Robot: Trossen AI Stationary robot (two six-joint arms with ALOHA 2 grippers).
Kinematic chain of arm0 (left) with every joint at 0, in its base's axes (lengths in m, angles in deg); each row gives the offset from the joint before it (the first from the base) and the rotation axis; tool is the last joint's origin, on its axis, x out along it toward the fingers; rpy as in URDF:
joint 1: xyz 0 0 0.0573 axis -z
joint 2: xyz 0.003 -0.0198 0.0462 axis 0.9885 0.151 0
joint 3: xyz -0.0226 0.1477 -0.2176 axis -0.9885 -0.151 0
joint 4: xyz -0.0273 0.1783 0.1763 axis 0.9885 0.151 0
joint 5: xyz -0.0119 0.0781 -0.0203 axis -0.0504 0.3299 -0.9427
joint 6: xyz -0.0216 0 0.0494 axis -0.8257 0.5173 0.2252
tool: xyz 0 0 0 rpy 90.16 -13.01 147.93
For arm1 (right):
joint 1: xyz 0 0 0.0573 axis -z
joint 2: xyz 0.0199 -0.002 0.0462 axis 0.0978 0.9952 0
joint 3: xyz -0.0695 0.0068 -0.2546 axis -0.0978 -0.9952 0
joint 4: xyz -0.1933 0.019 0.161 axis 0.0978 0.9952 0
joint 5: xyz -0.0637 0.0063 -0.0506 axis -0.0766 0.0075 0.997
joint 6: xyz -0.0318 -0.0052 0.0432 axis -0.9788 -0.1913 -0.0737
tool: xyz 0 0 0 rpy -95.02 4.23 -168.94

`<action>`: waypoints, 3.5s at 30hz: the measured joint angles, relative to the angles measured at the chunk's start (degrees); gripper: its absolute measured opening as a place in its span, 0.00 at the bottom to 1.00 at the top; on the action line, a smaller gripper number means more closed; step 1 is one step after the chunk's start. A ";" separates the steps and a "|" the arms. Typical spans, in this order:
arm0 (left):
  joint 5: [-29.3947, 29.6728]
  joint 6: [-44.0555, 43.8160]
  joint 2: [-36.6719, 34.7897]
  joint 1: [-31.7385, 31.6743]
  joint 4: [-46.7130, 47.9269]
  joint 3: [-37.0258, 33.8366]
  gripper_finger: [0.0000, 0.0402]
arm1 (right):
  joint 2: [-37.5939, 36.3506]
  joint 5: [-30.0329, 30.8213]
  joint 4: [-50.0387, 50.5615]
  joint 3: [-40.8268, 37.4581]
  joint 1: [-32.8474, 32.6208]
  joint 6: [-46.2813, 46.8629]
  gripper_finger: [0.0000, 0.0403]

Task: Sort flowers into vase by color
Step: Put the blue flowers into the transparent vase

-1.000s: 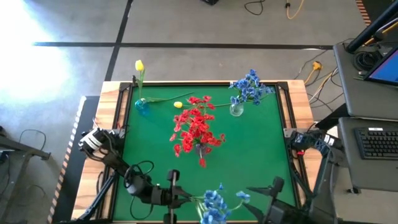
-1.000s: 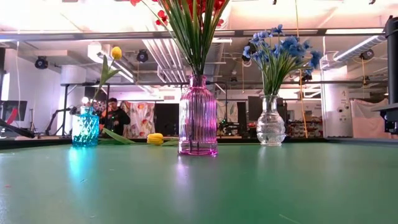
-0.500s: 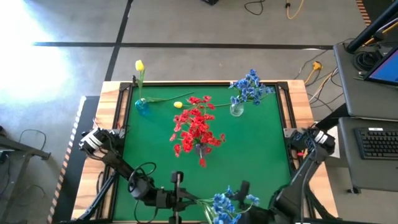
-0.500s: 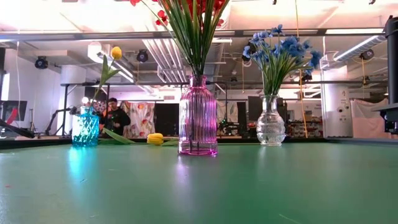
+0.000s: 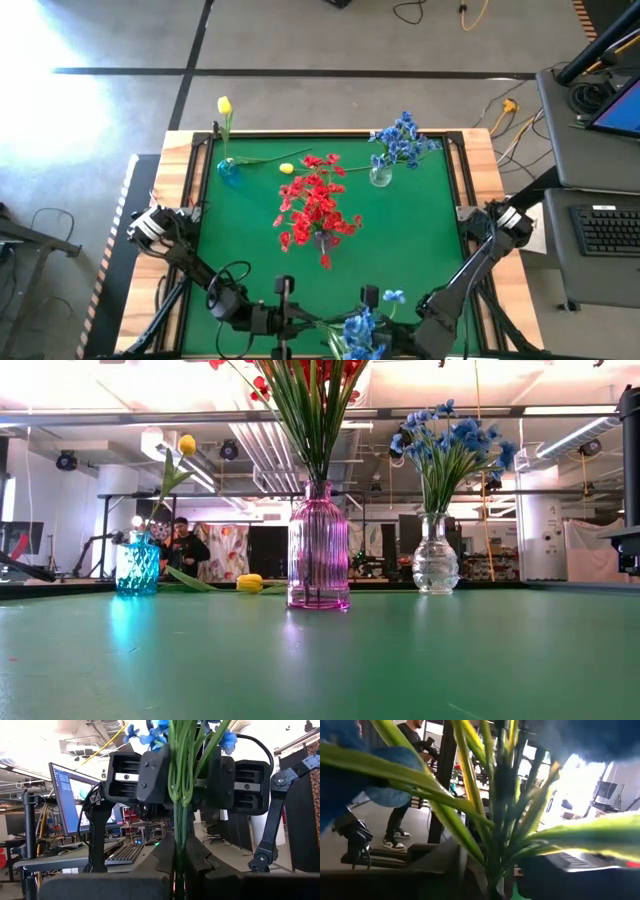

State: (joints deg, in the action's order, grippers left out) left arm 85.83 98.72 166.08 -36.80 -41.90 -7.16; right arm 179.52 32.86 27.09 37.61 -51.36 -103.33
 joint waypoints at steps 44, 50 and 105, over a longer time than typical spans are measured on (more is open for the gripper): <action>6.36 -12.07 -35.05 -0.45 55.51 -2.17 0.62 | -39.55 17.47 82.23 -10.53 22.55 47.70 0.06; 6.40 -11.35 -43.32 -3.79 65.98 -2.69 0.62 | -40.46 9.60 77.80 -19.98 34.01 51.06 0.06; 11.78 -10.25 -60.78 -13.03 81.44 -2.73 0.62 | -39.38 4.57 57.83 -27.91 49.55 36.20 0.06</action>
State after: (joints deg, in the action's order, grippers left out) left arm 97.61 88.47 105.30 -49.83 39.53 -9.89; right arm 140.14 37.44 84.91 9.70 -1.81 -67.13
